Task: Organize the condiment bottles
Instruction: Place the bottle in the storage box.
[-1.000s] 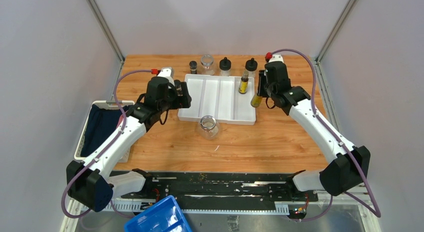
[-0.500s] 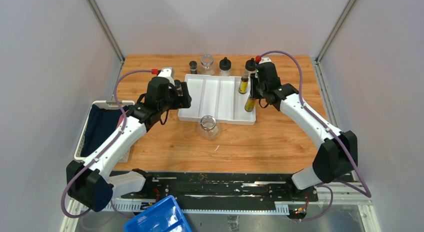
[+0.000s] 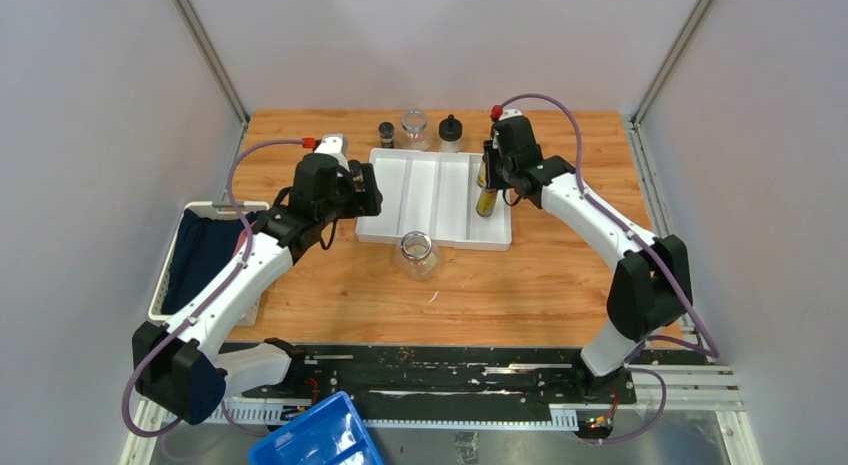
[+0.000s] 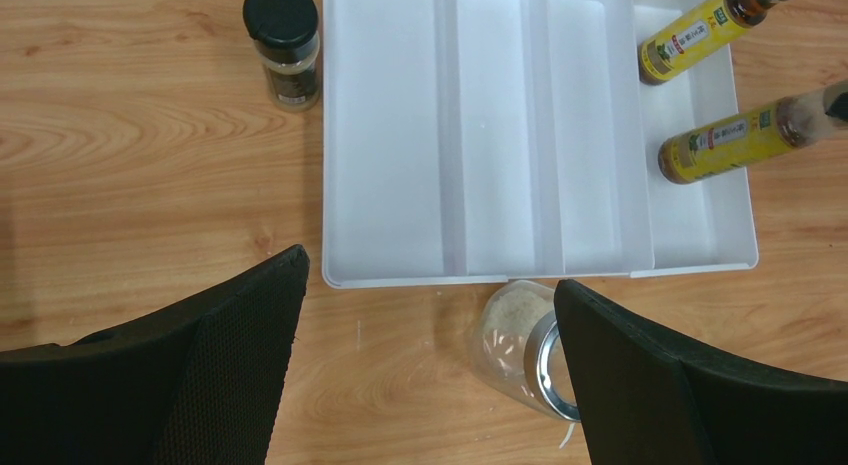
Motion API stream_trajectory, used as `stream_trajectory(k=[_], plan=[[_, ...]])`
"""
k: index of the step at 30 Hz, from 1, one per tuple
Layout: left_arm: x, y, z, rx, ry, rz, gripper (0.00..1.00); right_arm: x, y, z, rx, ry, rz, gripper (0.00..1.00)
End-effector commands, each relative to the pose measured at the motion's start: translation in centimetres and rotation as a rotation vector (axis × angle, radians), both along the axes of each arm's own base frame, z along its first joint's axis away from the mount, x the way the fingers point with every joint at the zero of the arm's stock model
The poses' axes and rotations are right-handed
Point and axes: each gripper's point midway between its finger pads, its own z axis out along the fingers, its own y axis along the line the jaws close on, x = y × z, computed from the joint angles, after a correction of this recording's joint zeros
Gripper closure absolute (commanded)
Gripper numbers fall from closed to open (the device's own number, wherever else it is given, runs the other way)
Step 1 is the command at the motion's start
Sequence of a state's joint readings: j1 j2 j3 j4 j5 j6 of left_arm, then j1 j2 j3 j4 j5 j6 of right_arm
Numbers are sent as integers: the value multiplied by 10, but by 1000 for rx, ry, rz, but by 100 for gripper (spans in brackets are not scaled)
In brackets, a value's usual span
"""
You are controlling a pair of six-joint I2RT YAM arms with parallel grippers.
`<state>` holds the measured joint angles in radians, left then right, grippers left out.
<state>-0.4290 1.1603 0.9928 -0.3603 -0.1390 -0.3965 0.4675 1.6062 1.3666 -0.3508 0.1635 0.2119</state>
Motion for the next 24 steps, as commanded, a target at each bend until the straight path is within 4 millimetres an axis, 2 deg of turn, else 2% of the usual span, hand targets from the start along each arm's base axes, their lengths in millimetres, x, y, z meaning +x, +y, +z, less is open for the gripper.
stream_trajectory(k=[1, 24], plan=[[3, -3, 10, 1, -25, -5, 0, 12, 17, 20, 13, -69, 31, 100], [5, -7, -6, 6, 0, -23, 0, 19, 13, -13, -59, -30, 25, 100]])
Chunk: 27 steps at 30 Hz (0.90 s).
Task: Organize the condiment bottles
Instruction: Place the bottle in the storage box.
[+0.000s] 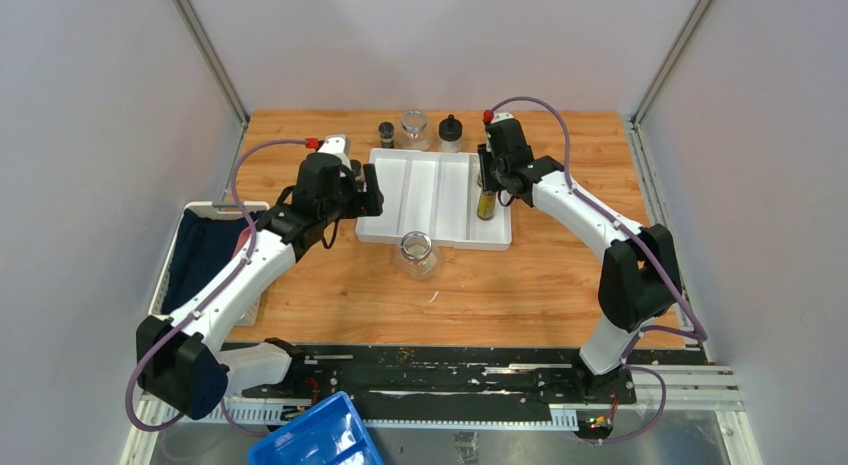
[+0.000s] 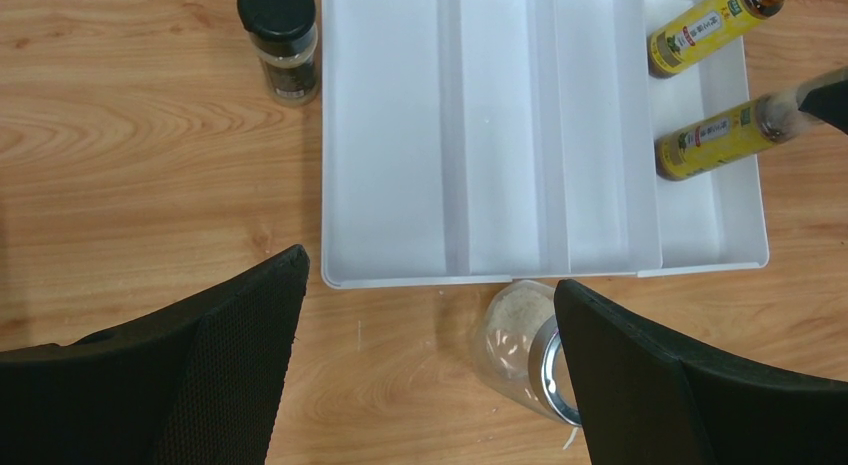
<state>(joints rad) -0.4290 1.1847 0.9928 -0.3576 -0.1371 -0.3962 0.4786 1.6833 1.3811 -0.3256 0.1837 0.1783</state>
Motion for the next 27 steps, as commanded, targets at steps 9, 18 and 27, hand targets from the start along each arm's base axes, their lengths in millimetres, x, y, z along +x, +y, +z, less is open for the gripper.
stream_trajectory(k=[9, 18, 27], plan=[[3, -6, -3, -3, -9, -19, 0, 5, 4, 1, -18, -38, 5, 87], [3, -7, -8, -4, 0, -18, 0, 3, 4, 1, -15, -39, 5, 37], [2, -6, -6, -10, -4, -17, 0, 1, 4, 6, -7, -50, 5, 25]])
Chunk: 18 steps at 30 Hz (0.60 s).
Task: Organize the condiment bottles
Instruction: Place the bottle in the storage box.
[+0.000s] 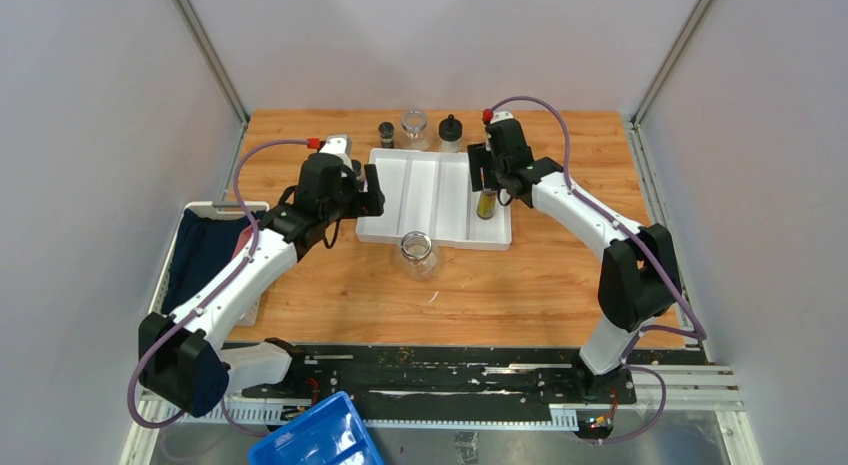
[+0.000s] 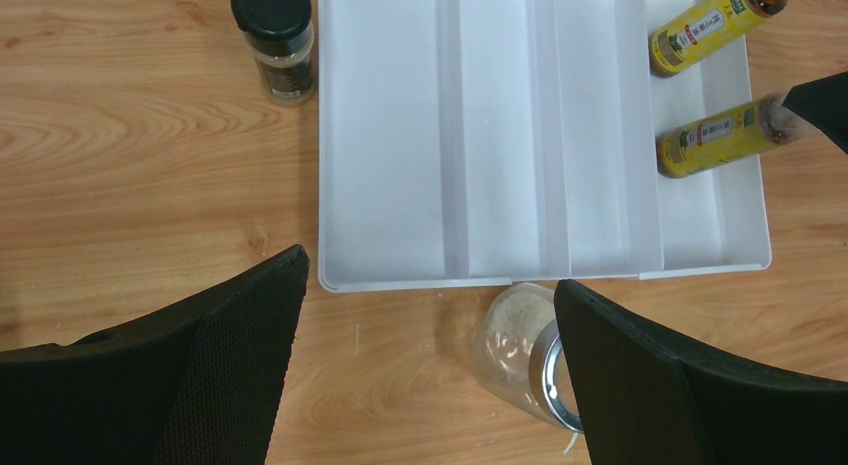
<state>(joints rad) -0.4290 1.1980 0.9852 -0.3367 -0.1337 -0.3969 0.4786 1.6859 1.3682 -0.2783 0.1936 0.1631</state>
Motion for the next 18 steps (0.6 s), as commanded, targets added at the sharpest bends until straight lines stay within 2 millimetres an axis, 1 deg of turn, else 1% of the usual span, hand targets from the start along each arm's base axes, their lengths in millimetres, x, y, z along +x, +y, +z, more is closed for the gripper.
stream_trajectory(k=[1, 5, 10, 14, 18], plan=[[-1, -4, -1, -7, -5, -15, 0, -5, 3, 6, -4, -19, 3, 25], [-2, -5, 0, -11, -8, -15, 0, -7, 2, 15, 5, -36, 3, 25], [-4, -4, 3, -16, -16, -16, 0, -11, 0, 30, 7, -72, 5, 25], [-4, -4, 7, -18, -23, -18, 0, -11, -1, 49, 18, -112, 1, 25], [-5, -4, 15, -19, -34, -19, 0, -7, -1, 72, 32, -161, -6, 25]])
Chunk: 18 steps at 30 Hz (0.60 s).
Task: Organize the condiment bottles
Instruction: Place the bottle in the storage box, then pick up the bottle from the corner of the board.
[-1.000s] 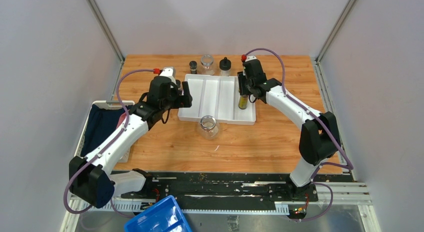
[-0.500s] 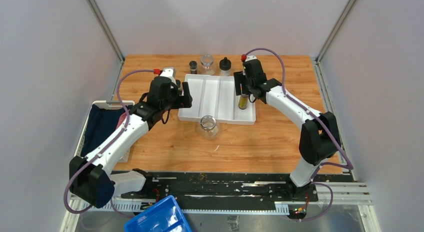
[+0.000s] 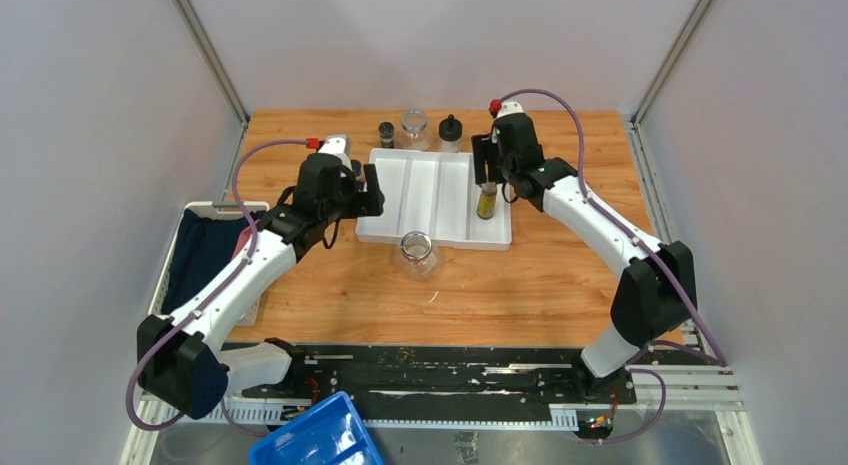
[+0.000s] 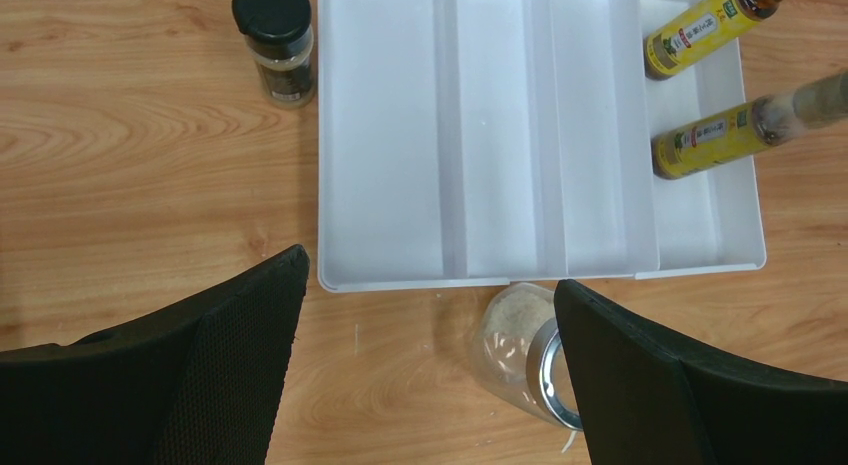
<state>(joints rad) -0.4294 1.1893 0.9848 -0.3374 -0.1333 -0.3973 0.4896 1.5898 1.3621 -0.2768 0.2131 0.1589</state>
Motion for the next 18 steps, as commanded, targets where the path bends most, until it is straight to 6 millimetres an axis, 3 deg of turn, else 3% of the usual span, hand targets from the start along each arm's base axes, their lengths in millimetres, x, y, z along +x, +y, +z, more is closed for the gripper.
stream_trajectory(k=[1, 10, 18], plan=[[-4, -4, 15, -16, -32, -19, 0, 2, 1, 37, 5, -83, -7, 25], [-2, -5, 31, -13, -61, -27, 0, 10, 8, 72, 29, -142, 14, 25], [26, -21, 47, 8, -117, -85, 0, 18, 8, 95, 24, -186, 6, 25]])
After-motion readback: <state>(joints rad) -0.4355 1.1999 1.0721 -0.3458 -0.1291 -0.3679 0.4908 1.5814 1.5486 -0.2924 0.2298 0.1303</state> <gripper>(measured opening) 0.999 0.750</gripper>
